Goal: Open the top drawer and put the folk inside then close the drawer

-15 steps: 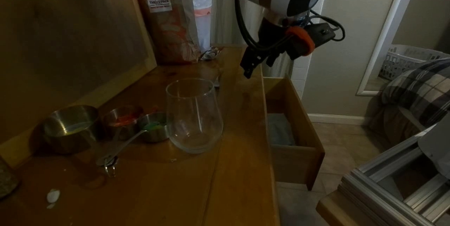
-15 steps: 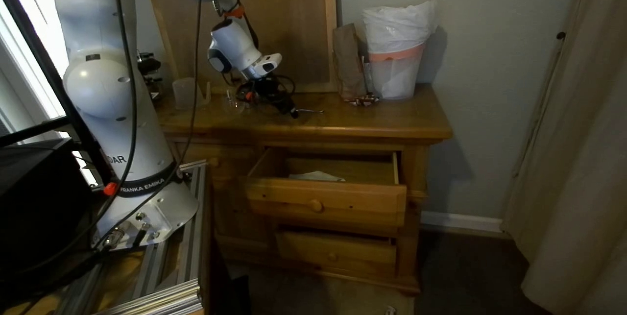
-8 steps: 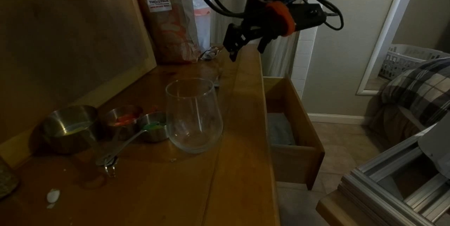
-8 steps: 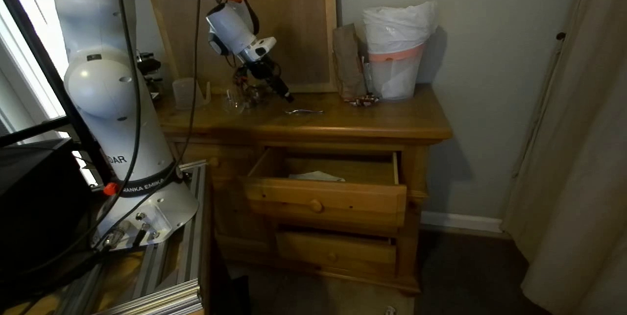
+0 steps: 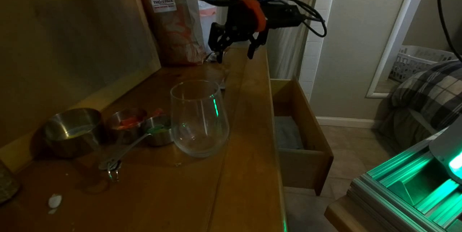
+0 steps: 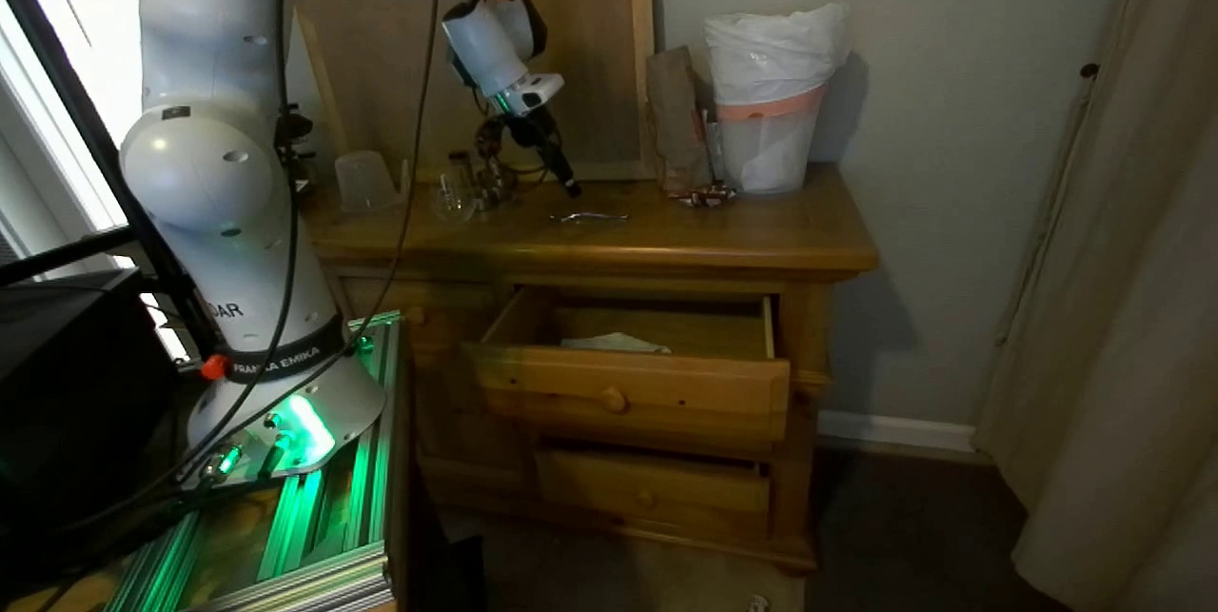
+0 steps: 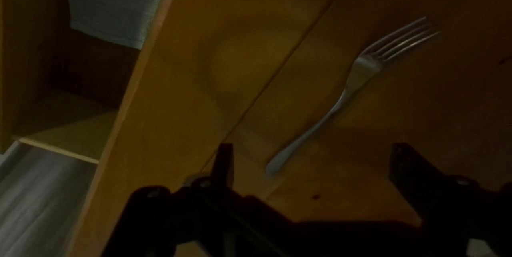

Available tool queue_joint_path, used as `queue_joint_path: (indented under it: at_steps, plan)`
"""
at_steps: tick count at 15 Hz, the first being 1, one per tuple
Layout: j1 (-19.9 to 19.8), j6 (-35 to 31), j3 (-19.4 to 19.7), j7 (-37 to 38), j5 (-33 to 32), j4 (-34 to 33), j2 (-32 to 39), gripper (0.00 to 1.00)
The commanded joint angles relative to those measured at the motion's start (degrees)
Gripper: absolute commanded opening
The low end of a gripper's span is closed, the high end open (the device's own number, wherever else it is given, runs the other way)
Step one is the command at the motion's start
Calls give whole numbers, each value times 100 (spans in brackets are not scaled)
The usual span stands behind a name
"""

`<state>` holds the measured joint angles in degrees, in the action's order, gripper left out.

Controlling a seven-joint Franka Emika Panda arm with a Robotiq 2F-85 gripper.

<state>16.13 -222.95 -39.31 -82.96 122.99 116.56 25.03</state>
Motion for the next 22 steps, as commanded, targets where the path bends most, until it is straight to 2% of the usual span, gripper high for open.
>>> queue_joint_path:
  at_steps: [1, 3, 4, 5, 8, 9, 11, 13, 17, 18, 20, 22]
  plan:
    - [41, -587, -1, -495, 379, -890, 790, 100]
    - [59, -808, -17, -616, 494, -1152, 1057, 100]
    - [76, -911, -21, -669, 544, -1264, 1152, 89]
    - [87, -976, -18, -689, 567, -1341, 1224, 74]
    - [97, -1119, -11, -689, 557, -1514, 1340, 52]
    - [108, -1138, 0, -668, 534, -1553, 1339, 88]
    - [122, -1122, 16, -614, 492, -1611, 1330, 91]
    - [122, -1051, 24, -563, 488, -1665, 1347, 100]
    - [155, -1017, 62, -505, 470, -1722, 1469, 100]
    - [166, -1009, 72, -492, 454, -1736, 1500, 79]
    - [179, -1012, 87, -481, 439, -1758, 1579, 68]
    - [178, -1020, 89, -494, 442, -1775, 1646, 52]
